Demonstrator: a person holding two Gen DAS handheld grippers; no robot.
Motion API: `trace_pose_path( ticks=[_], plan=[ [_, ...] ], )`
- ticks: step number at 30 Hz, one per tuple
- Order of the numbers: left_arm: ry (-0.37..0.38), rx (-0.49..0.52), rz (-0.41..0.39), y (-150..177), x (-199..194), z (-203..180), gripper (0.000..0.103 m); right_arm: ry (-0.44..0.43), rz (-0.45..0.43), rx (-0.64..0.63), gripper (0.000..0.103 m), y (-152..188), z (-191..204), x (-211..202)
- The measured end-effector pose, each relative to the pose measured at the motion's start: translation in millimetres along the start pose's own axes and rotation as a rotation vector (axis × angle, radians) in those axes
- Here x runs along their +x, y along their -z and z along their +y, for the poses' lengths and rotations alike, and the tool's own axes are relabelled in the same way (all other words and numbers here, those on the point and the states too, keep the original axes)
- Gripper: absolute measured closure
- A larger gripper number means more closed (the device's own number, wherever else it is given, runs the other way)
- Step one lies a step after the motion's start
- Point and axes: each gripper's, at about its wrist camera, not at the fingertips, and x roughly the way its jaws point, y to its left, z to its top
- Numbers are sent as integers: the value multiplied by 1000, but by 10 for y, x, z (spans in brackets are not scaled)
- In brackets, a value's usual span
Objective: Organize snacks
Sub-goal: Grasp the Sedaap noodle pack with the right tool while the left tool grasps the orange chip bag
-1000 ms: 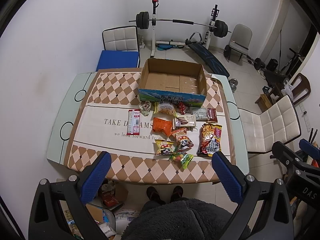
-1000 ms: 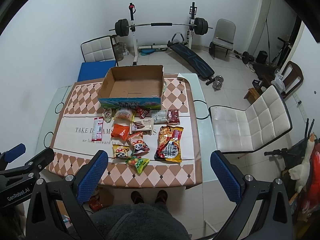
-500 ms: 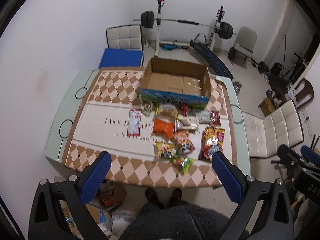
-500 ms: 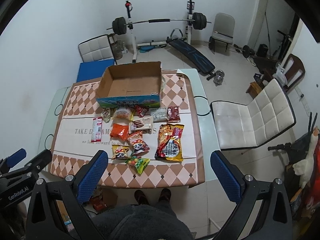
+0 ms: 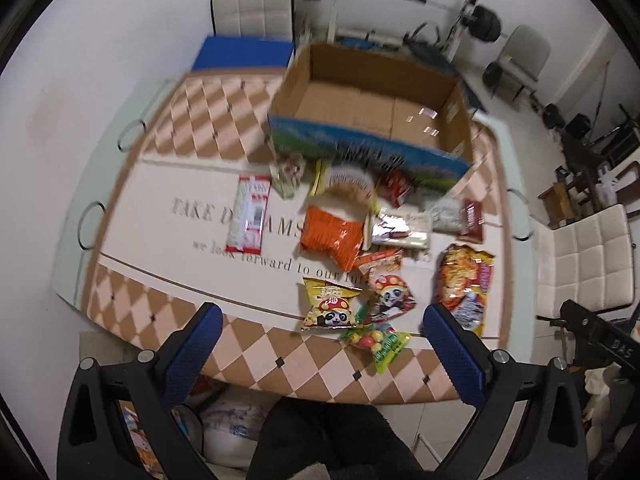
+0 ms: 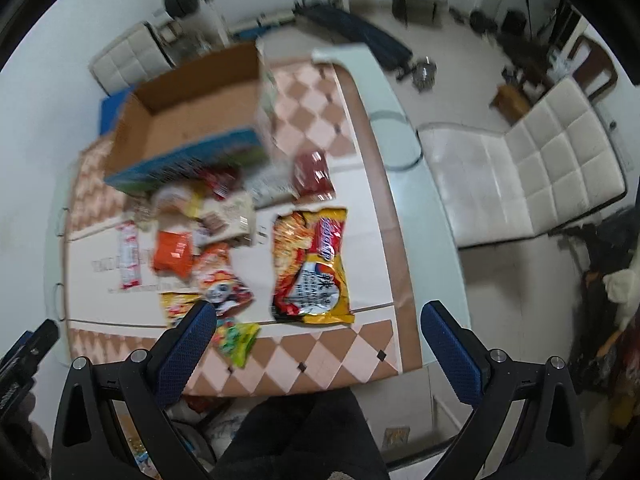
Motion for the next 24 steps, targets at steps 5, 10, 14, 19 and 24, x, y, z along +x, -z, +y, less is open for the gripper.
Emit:
trace_pose_path(
  ticks=[5,10,14,19,24],
  plan=[
    [26,-23,144,-100,775,-124,1,5,122,2,0,-216,-6,946],
    [57,-42,284,-197,1488,-372,5,17,212,-2,0,-289,66,1605],
    [86,-51,360,-250,1924,-590,8,30,246,-14,0,-290,93,1947],
    [75,-37,453,-221,2356,-837,25,25,266,2,0,-270,-20,2071],
    [49,-30,482,-176,2609,-952,42,-1,267,32,0,-253,-191,2077]
  ],
)
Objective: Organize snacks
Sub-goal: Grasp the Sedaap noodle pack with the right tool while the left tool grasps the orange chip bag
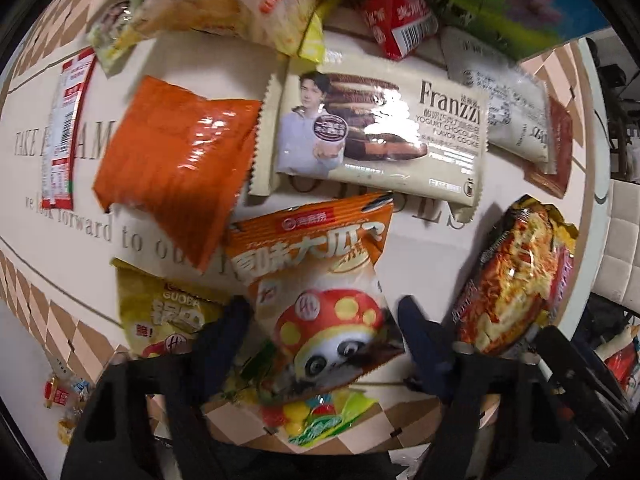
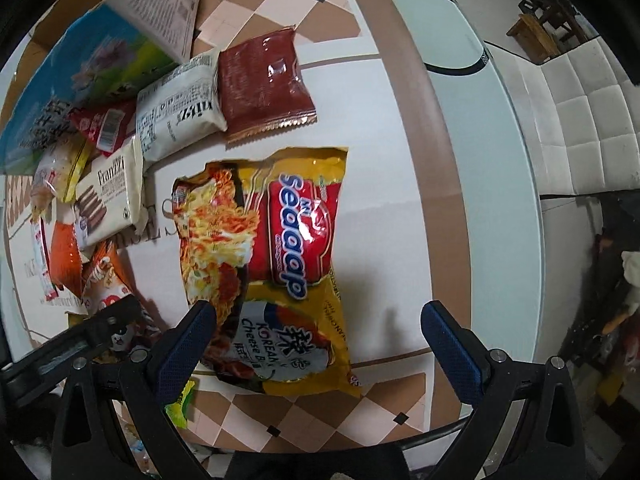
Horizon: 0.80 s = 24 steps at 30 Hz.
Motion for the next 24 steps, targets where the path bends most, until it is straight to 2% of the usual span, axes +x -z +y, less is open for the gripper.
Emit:
trace_pose_path(
  ticks=[1,5,8,14,15,17,20,24],
  plan=[
    [2,-6,4,-3,33,-2,47,-5,2,2,0,-4,-7,8],
    [-27,8,-29,18,95,-27,53,-22,20,-12,0,-58,72,74],
    [-66,23,-51,77,117,-44,55,-8,48,-28,0,-115,195,192],
    [-92,26,-75,118,123,15,57,22,102,-63,1,-93,364,419],
    [-96,26,-79,126,79,46,57,27,104,-71,3,-109,407,444],
    [-103,29,-89,156,3,88,58,17,103,-84,15,-72,466,453],
    [-119,40,-106,233,-105,88,58,7,87,-92,17,-1,530,451],
    [-135,48,-134,297,-298,72,59,-24,60,-74,19,95,417,353]
  ],
)
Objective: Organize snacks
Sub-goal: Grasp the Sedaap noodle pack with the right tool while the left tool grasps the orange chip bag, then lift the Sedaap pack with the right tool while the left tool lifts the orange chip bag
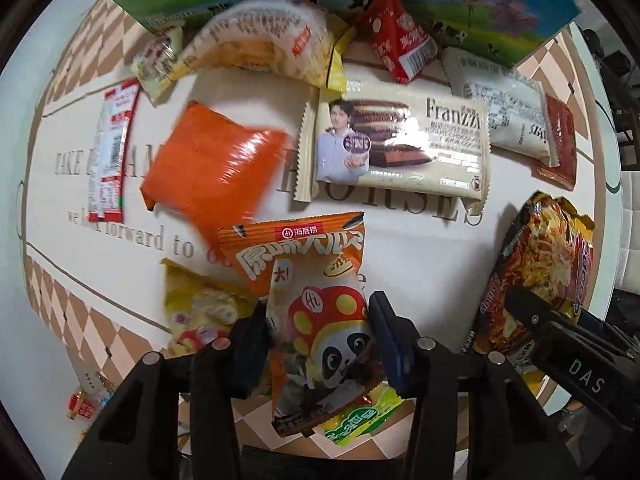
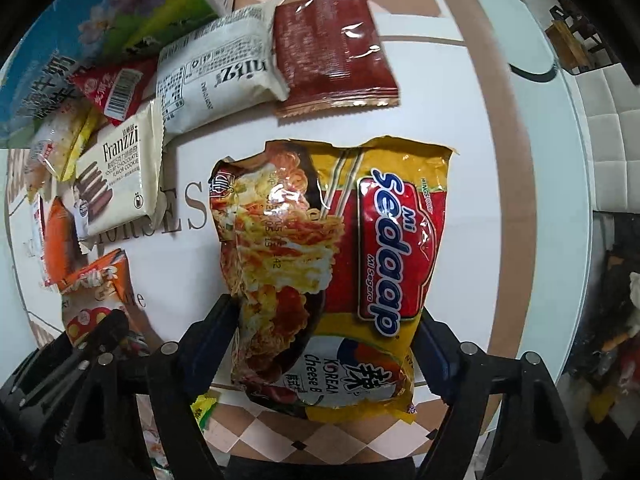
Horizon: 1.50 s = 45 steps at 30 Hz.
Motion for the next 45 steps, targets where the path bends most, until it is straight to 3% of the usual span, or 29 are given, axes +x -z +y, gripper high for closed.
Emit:
trace_pose_path(
  ticks=[7,15,22,30,37,40,45],
  plan=[
    [18,38,-76,143,-515,-30,62,-67,-29,16,19,260,-287,-223],
    [124,58,-179,198,-1397,54,63,-188,-111,-27,19,428,-350,-1045],
    [169,94,-260,-346,-1915,49,63,-253,-187,-85,19,175,-62,-1874],
    [174,141,-322,-1445,-1916,258,63,-235,-255,-70,19,-459,540,-2229],
    [175,178,-281,-2348,-1707,474,63,-210,-250,-28,19,-1465,1143,-2155],
    [194,197,-282,-2409,-1619,544,63,-193,-264,-41,19,-1616,1287,-2146],
    [223,199,-253,-2202,-1434,720,63,-216,-242,-26,19,-1500,1262,-1985]
  ],
)
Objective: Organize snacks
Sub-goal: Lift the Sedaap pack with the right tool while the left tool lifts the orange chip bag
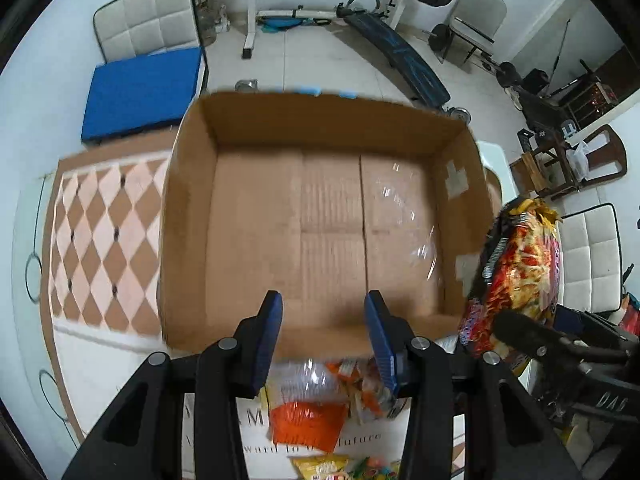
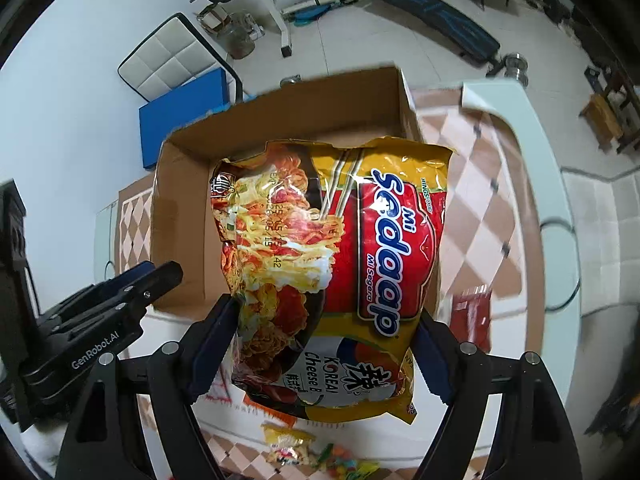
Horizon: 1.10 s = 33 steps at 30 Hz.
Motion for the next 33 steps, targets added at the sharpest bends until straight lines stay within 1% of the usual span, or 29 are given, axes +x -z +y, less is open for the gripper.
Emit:
trace_pose_path(
  ticks=[1,2,3,4,5,6,7,8,9,11,14,16,17,19,20,22,24,27,30,31,33],
  plan=[
    [6,-4,9,157,11,45,63,-2,7,5,19,50,-30,34],
    [4,-10,20,230,26,85,62,-5,17,10,19,172,-62,51],
    [-2,-33,60,414,83,148,62,-5,25,13,19,217,-99,97],
    [9,-55,97,554,145,208,62,-5,33,18,19,298,-125,124],
    [19,-79,118,644,196,264,62,-2,39,23,19,386,-150,142],
    [25,-136,154,819,309,368,62,0,43,29,19,484,-179,165],
    [29,-182,184,928,400,440,62,1,43,34,19,585,-205,186],
    [46,-256,227,1071,540,546,62,6,44,39,19,680,-232,216],
    [62,-309,253,1165,622,609,62,11,46,47,19,777,-265,254],
    [97,-467,311,1411,850,760,62,-3,59,71,19,918,-339,328],
    [129,-615,332,1588,1015,834,62,-5,85,89,19,1096,-434,422],
    [145,-687,340,1632,1114,838,62,17,81,79,19,1159,-469,456],
    [150,-707,345,1635,1159,828,62,36,77,74,19,1201,-499,484],
    [109,-730,352,1608,1217,800,59,44,76,83,19,1237,-562,525],
    [103,-736,347,1594,1232,816,53,48,81,91,19,1269,-605,558],
    [59,-740,343,1540,1254,782,51,46,87,102,19,1299,-642,587],
    [34,-720,355,1452,1267,703,43,54,91,101,19,1344,-672,614],
    [-42,-638,379,1370,1310,584,43,47,100,105,19,1378,-679,637],
    [-56,-591,359,1366,1299,521,43,41,93,96,19,1405,-650,606],
    [-56,-568,346,1371,1287,497,45,40,91,92,19,1405,-638,596],
    [-78,-523,321,1411,1244,446,61,34,86,84,19,1423,-614,580]
  ],
)
